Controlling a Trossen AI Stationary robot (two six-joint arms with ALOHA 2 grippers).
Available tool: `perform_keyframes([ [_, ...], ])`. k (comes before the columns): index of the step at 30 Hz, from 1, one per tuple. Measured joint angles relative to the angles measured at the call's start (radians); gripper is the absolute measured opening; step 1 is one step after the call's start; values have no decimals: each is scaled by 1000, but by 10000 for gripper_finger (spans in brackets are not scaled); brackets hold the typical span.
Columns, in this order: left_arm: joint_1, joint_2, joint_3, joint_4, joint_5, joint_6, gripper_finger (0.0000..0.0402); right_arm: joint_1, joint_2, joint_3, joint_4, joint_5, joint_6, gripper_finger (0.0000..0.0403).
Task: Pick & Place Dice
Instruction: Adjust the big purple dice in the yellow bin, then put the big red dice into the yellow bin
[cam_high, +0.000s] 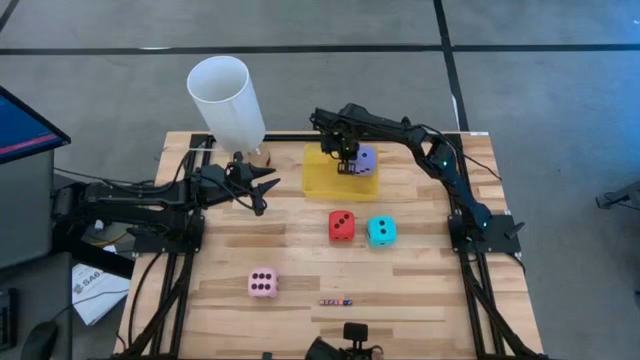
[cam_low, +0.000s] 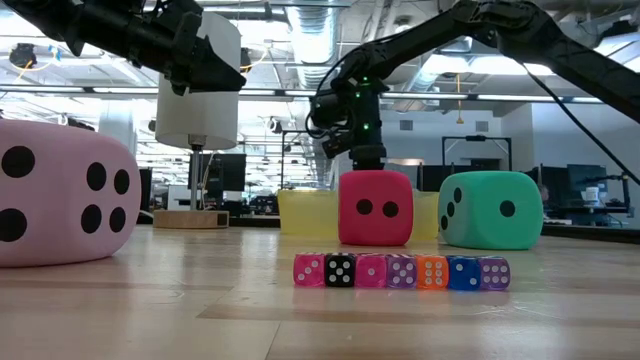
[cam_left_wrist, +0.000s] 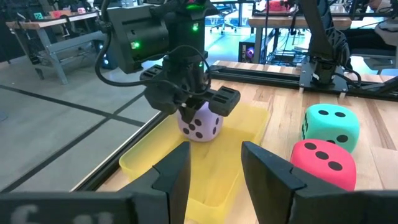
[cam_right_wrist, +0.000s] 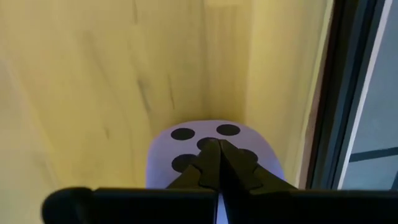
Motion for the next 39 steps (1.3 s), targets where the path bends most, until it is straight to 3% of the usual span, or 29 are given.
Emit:
perform_keyframes([
  [7,0,0,0,0,0,0,132,-1,0,4,23,0,-17,0],
  [15,0,0,0,0,0,0,132,22,-1,115,59,-7,-54,0],
  [19,0,0,0,-3,0,0,132,16,-8,164,58,-79,-54,0],
  [39,0,0,0,-25,0,0,132,8,-326,167,70,-189,-70,0],
])
